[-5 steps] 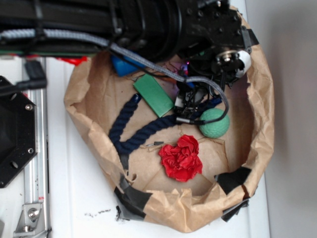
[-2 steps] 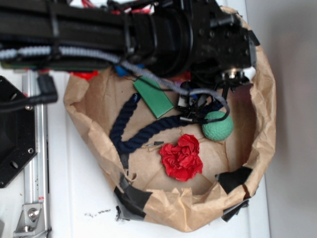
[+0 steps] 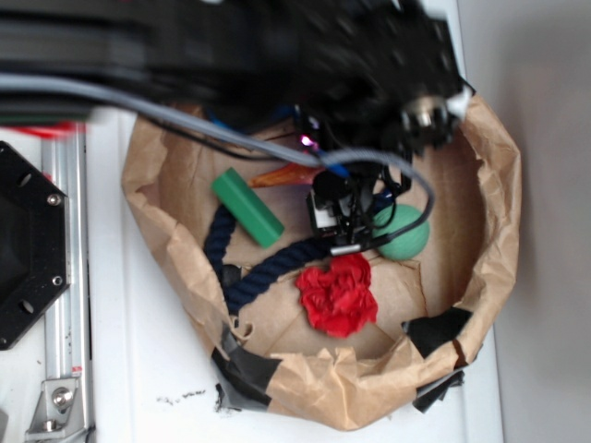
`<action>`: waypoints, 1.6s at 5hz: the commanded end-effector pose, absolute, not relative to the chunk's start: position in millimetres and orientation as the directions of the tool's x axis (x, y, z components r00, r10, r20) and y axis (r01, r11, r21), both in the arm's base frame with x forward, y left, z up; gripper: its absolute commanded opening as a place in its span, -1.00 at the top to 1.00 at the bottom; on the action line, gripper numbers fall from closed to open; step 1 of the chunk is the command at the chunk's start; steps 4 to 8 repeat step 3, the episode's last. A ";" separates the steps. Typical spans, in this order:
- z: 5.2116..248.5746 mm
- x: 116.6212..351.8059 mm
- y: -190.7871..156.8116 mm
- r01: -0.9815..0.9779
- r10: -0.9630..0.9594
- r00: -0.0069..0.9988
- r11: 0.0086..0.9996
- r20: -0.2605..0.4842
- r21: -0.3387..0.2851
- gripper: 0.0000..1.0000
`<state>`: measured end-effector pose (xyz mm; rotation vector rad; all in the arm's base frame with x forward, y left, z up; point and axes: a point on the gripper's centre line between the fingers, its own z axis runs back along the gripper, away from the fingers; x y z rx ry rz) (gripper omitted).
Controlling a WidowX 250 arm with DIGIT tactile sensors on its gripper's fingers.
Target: Grab the shell.
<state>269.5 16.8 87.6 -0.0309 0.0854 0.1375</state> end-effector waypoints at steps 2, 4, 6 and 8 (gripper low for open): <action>150.5 277.6 -17.3 -0.300 0.300 0.954 0.953 -0.003 0.031 1.00; 149.2 278.8 -15.5 -0.317 0.317 0.948 0.948 0.019 0.028 1.00; 149.2 278.8 -15.5 -0.317 0.317 0.948 0.948 0.019 0.028 1.00; 149.2 278.8 -15.5 -0.317 0.317 0.948 0.948 0.019 0.028 1.00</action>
